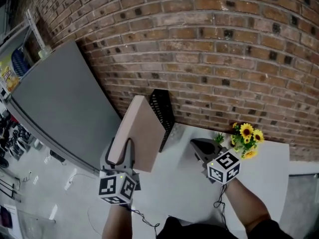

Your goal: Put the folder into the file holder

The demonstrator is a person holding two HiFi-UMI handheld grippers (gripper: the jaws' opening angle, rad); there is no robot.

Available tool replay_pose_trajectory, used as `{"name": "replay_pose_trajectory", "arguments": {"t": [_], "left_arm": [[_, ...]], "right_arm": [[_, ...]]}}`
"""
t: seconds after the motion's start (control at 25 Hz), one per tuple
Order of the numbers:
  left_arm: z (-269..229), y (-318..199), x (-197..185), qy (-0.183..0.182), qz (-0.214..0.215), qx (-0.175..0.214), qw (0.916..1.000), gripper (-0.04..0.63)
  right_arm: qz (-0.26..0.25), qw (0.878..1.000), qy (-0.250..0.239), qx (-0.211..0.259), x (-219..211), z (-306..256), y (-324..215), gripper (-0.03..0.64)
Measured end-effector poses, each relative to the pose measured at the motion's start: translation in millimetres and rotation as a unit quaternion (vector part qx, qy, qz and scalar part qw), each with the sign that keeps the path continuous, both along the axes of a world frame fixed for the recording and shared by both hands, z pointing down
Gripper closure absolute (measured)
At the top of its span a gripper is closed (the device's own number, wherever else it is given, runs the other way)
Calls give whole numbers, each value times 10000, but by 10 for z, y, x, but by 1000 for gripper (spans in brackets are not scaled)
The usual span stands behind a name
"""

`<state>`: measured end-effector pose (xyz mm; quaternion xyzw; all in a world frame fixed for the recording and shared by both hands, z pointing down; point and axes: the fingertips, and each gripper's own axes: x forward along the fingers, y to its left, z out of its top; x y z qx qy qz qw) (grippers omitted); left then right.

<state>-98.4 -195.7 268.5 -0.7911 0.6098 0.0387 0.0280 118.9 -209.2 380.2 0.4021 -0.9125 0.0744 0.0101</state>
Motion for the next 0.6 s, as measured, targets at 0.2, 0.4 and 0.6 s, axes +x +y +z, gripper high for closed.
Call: {"name": "replay_pose_trajectory", "arguments": {"t": [0.2,0.4,0.6], "left_arm": [[-39,-475,-170,136,190,55,9997,373],[-89,-911,-300,255,330,101,9991,374],[-115,-1254,-392,346,500,78,9981,374]], "right_arm": [[305,9995,38,-67,-96,24,-271,614],[569,9983,29,-92,-196,3,-506,614],[804,9967,9,-113,-301,8,-686,614]]}}
